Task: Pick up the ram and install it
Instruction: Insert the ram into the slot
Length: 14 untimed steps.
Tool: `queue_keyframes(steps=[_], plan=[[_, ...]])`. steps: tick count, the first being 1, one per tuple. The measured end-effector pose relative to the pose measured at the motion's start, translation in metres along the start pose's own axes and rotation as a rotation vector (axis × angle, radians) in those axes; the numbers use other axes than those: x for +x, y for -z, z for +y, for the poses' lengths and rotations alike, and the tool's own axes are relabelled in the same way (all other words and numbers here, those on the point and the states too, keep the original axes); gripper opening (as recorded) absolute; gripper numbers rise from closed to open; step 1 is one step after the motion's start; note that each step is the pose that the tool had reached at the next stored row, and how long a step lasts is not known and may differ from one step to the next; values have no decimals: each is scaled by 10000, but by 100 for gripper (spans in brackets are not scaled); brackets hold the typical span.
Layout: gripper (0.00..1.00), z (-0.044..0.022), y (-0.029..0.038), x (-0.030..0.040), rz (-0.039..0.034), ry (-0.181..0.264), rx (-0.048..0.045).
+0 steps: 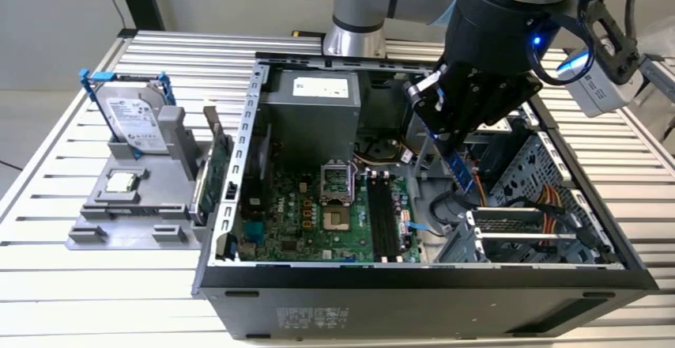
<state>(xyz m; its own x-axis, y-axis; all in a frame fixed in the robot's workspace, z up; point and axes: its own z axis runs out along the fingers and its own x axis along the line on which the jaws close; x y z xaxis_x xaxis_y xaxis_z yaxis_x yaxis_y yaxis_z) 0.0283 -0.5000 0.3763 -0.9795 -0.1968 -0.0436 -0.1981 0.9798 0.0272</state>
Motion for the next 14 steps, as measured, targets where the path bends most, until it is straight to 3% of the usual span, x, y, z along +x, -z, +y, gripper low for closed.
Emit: queue_keyframes(steps=[8,14], plan=[[0,1,-10,4,-1,-67,4],[0,1,-58,16,-5,-202,10]])
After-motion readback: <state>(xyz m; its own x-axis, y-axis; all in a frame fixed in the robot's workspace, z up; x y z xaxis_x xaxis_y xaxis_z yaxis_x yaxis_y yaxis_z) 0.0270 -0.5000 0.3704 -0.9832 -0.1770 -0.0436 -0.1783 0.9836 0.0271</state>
